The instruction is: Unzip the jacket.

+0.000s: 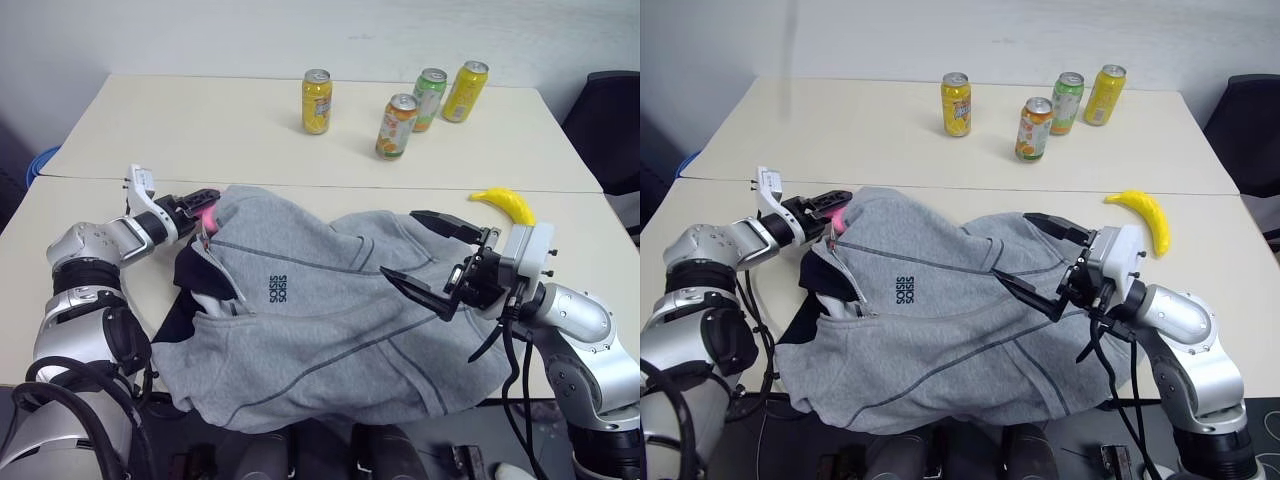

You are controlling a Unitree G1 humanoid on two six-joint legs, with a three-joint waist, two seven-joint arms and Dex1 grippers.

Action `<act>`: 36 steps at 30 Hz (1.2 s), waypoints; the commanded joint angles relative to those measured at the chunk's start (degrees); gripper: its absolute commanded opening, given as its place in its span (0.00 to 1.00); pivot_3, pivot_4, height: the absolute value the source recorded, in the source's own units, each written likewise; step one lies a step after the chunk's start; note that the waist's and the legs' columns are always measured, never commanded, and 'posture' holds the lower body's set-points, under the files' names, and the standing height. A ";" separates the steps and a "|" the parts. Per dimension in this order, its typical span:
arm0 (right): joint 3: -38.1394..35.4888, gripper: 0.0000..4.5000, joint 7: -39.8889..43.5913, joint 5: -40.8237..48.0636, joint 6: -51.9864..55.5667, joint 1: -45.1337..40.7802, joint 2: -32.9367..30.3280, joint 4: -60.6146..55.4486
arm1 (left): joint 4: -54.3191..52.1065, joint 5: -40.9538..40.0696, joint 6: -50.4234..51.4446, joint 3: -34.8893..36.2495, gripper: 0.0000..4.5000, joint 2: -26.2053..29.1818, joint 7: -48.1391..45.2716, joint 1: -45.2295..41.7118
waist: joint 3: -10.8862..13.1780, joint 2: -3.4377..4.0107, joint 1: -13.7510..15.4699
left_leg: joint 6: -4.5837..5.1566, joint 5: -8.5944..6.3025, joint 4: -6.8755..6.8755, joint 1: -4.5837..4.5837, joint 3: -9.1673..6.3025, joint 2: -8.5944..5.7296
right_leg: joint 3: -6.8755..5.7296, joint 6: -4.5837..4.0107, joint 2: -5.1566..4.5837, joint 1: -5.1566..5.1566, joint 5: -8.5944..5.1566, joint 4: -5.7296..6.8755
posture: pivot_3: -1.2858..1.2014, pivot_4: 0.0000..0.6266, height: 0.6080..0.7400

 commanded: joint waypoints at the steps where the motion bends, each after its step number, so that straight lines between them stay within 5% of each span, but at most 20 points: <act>1: -1.81 1.00 0.29 0.10 -1.62 0.47 -0.21 -0.44 | -0.95 -1.88 0.00 1.58 0.27 0.13 0.70 0.52 | 0.00 0.00 0.00 | 0.00 0.00 0.00 0.00 0.00 0.00 | 0.00 0.00 0.00 0.00 0.00 0.00 | 0.52 0.24 1.00; 6: -2.14 1.00 0.19 -0.16 -1.85 0.93 -0.26 -0.30 | -5.47 -6.14 -1.69 4.72 0.01 -0.73 -2.15 0.64 | 0.00 0.00 0.00 | 0.00 0.00 0.00 0.00 0.00 0.00 | 0.00 0.00 0.01 0.00 0.00 0.00 | 0.52 0.24 1.00; 12: -3.47 1.00 -0.18 -0.05 -0.95 2.54 -1.09 -0.63 | -33.55 -25.32 5.85 9.62 0.01 -4.70 -15.19 4.79 | 0.08 -0.14 -0.08 | -0.01 0.00 0.07 -0.09 -0.14 0.03 | 0.18 0.00 -0.04 0.00 0.00 -0.02 | 0.52 0.24 1.00; 15: -5.55 1.00 0.90 1.12 0.43 4.80 -2.76 -0.78 | -51.74 -29.78 13.99 -3.15 0.01 -3.95 -24.67 11.69 | 0.07 -0.11 -0.07 | -0.01 0.00 0.06 -0.08 -0.15 0.02 | 0.45 0.00 -0.03 0.03 0.00 -0.03 | 0.52 0.24 1.00; 18: -6.90 1.00 2.06 1.68 1.40 6.31 -4.77 -0.46 | -62.62 -25.50 10.01 -15.75 0.01 -3.14 -30.67 16.59 | 0.07 -0.10 0.45 | 0.00 0.01 0.06 0.01 -0.23 -0.06 | 0.56 0.00 -0.02 0.20 0.00 -0.05 | 0.52 0.24 1.00; 25: -8.62 1.00 3.86 4.13 4.70 8.20 -7.59 0.20 | -63.42 0.21 -19.24 -40.84 0.01 0.76 -41.94 24.29 | 0.04 0.14 -0.15 | -0.02 0.12 -0.28 0.38 0.18 -0.06 | 1.07 0.06 0.14 0.24 0.04 -0.14 | 0.52 0.24 1.00; 31: -6.92 1.00 4.24 13.77 17.16 5.97 -10.91 -2.72 | -61.34 2.70 -24.90 -42.18 0.45 -4.29 -39.96 25.73 | 0.06 0.15 0.23 | 0.03 0.09 -0.14 0.20 0.12 0.05 | 1.02 0.06 -0.05 0.18 0.05 -0.21 | 0.52 0.24 1.00; 36: -3.21 1.00 -0.28 25.11 31.44 -2.98 -12.45 -3.92 | -67.04 1.52 -25.15 -38.43 0.82 -2.19 -39.36 28.00 | 0.07 0.18 -0.05 | 0.03 0.05 -0.09 0.19 0.01 0.13 | 1.00 0.05 -0.17 0.18 0.05 -0.23 | 0.52 0.24 1.00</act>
